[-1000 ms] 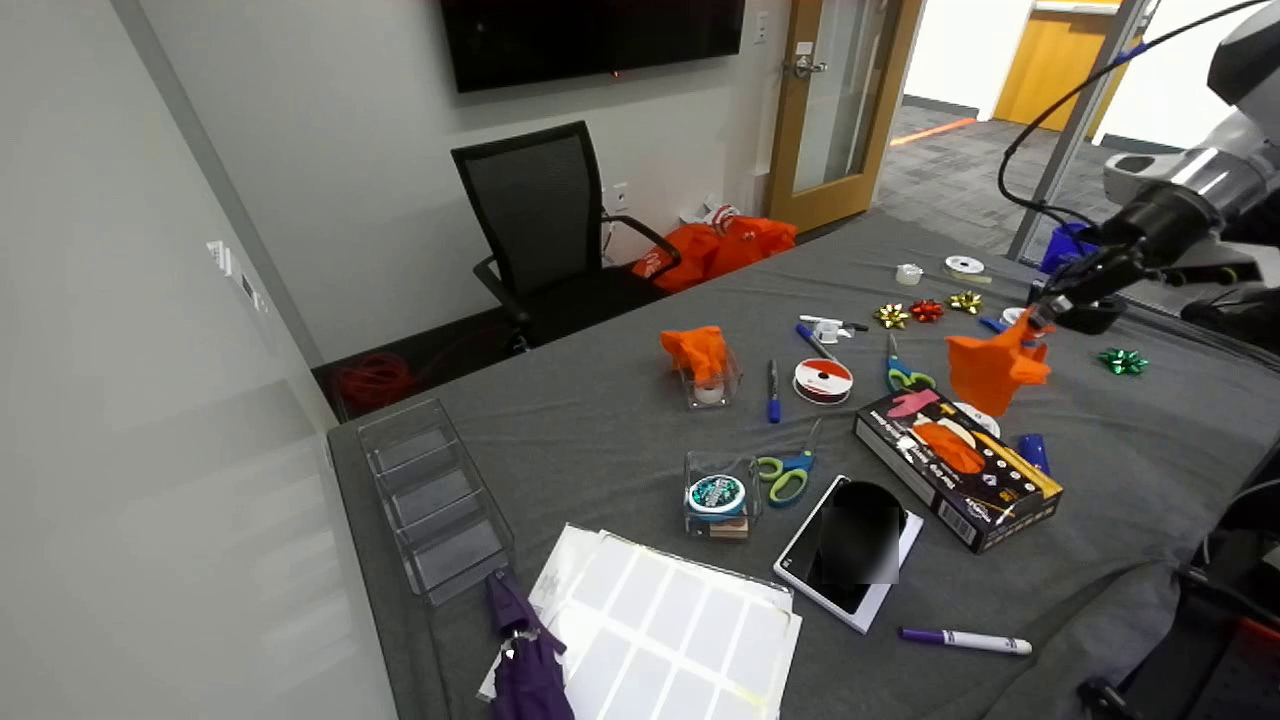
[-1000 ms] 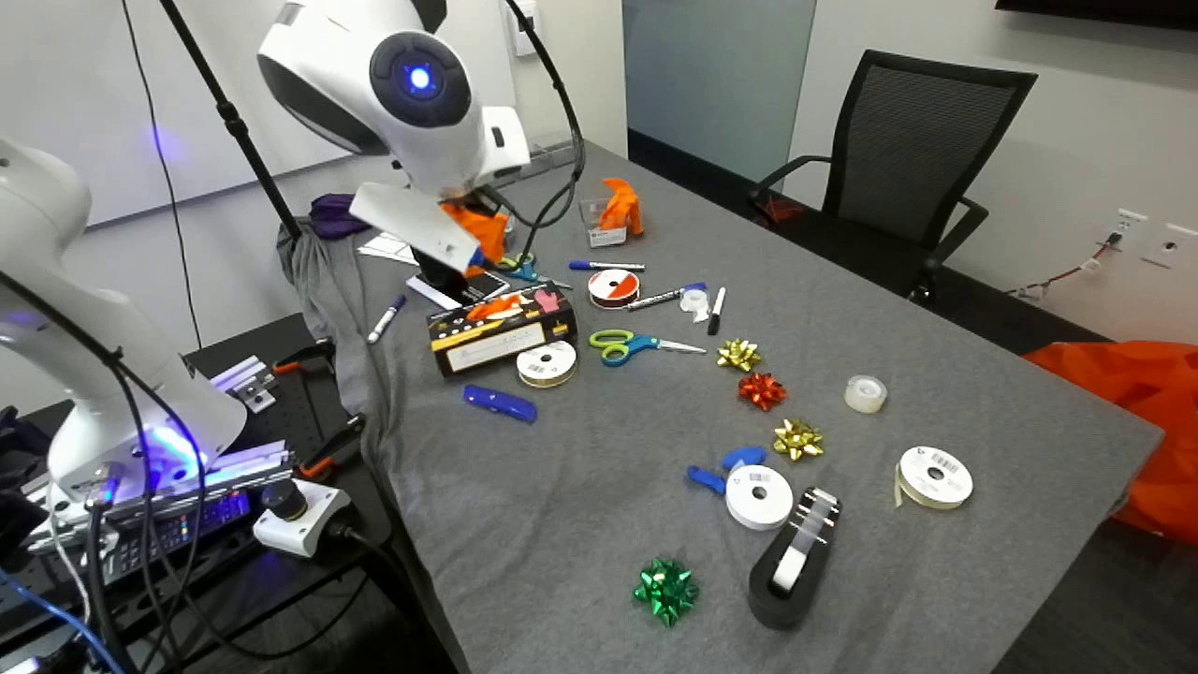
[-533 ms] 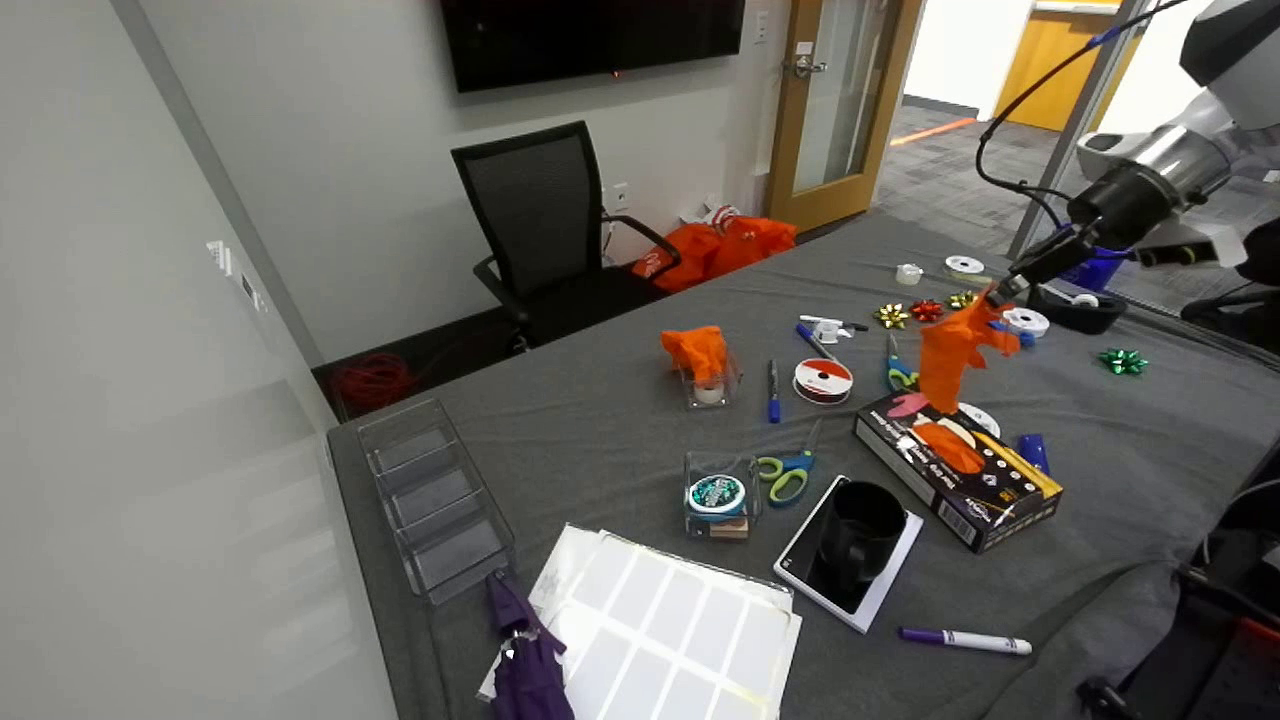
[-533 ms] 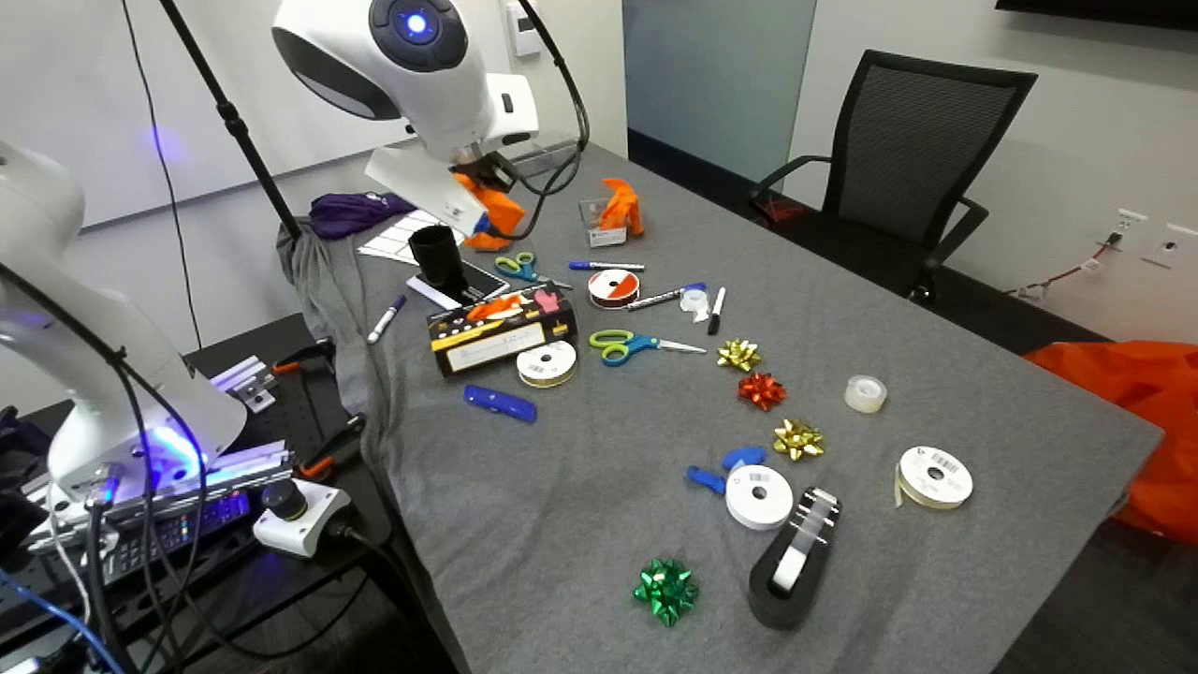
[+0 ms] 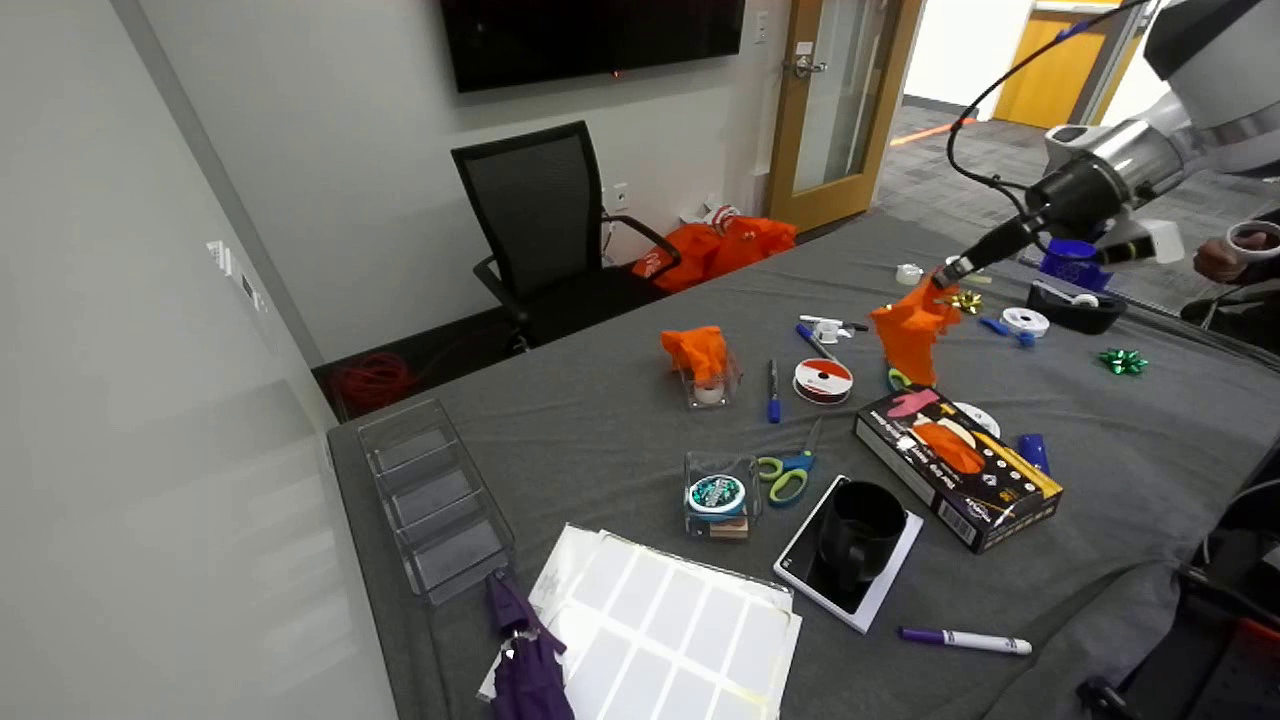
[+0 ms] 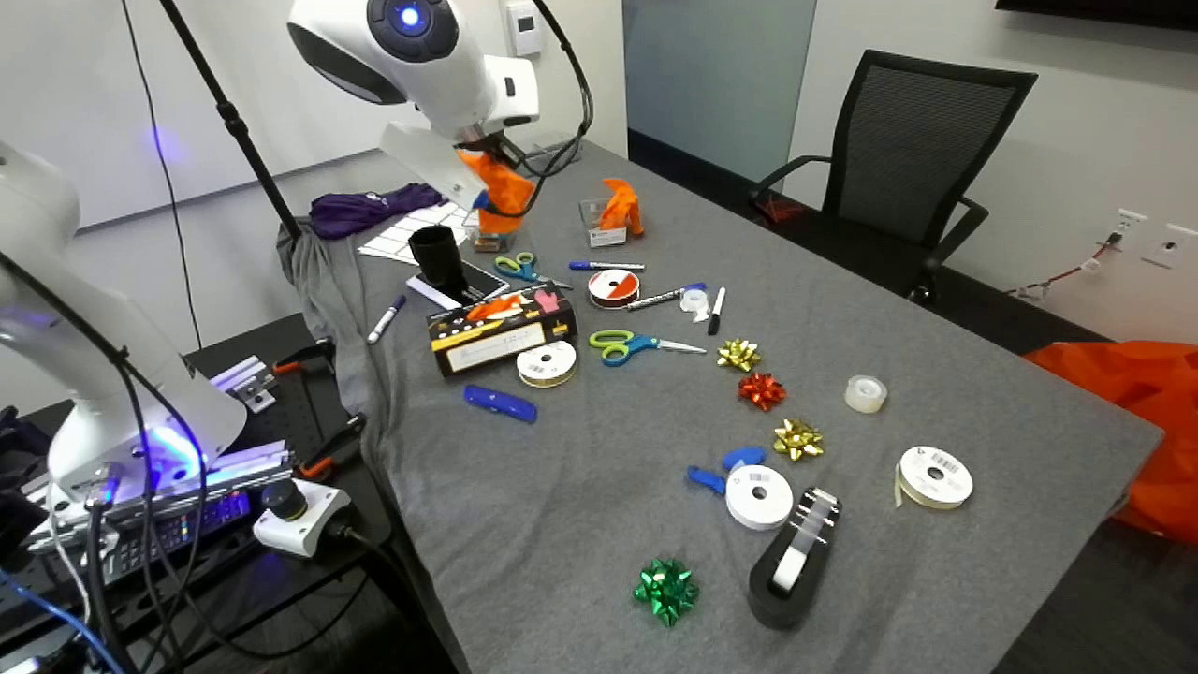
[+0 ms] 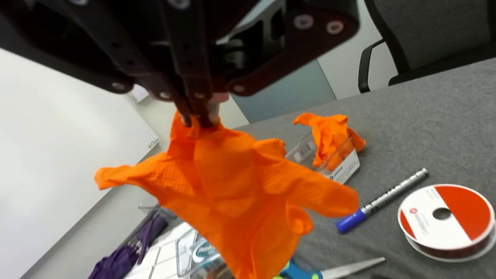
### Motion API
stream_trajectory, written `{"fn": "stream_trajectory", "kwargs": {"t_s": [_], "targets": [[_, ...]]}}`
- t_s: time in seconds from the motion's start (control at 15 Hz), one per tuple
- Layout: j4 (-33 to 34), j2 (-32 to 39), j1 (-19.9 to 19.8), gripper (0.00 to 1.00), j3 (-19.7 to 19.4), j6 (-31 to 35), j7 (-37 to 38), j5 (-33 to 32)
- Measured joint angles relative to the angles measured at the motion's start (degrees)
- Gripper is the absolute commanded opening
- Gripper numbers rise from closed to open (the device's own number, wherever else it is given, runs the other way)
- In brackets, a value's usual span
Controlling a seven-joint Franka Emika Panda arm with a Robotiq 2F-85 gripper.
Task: Pick up an orange wipe and put it on the clear bowl
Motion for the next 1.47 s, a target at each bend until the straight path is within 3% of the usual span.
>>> {"fn": "stream_trajectory", "kwargs": {"t_s": [0.33,0.67,0.93,1.2,1.47], "targets": [[5.48,4.93,6.05,0.0,6.2,13.95,4.99,17.05],[15.55,14.53,9.56,0.0,9.09,28.66,7.32,27.64],[24.31,23.32,10.56,0.0,9.18,35.57,10.85,29.5],[29.66,29.8,11.39,0.0,9.23,36.37,15.13,29.04],[30.71,33.06,12.66,0.0,9.98,36.14,16.26,29.49]]}}
